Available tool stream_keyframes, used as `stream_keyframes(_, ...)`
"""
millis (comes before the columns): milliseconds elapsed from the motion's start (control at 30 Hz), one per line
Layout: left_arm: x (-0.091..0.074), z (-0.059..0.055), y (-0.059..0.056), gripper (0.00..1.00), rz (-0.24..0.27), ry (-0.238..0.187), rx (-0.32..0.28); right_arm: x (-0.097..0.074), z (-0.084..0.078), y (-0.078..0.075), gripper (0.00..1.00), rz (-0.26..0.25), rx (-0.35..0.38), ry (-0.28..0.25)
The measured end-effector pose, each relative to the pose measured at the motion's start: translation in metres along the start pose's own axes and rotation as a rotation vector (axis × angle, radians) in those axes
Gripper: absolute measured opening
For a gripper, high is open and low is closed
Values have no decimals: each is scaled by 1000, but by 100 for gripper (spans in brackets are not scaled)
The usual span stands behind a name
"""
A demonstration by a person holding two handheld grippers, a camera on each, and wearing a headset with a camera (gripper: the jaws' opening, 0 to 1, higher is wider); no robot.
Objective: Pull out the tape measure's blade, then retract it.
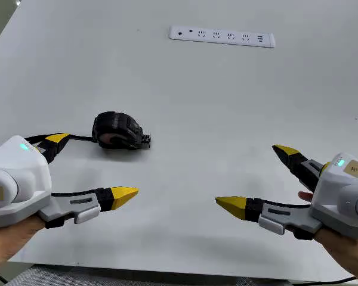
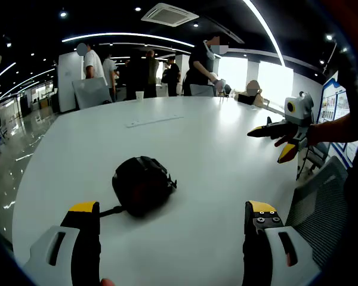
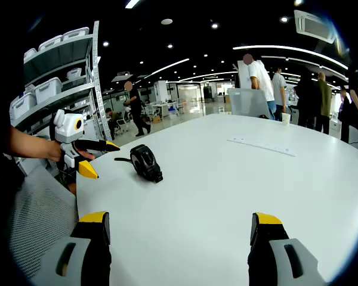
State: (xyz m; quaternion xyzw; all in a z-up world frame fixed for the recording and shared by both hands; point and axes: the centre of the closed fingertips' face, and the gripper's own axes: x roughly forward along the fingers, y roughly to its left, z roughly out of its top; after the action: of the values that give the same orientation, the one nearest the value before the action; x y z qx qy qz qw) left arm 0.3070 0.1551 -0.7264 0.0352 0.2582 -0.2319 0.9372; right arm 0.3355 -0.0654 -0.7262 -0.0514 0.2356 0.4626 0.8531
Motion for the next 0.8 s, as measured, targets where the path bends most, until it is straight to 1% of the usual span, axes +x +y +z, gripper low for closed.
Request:
stream_keyframes(600, 0, 0, -2, 99, -5, 4, 12, -1, -2, 0, 99, -1, -2, 4)
stream_keyframes(800, 2, 0, -3, 99, -13, 8, 20, -1, -3, 1, 99, 9, -3, 10)
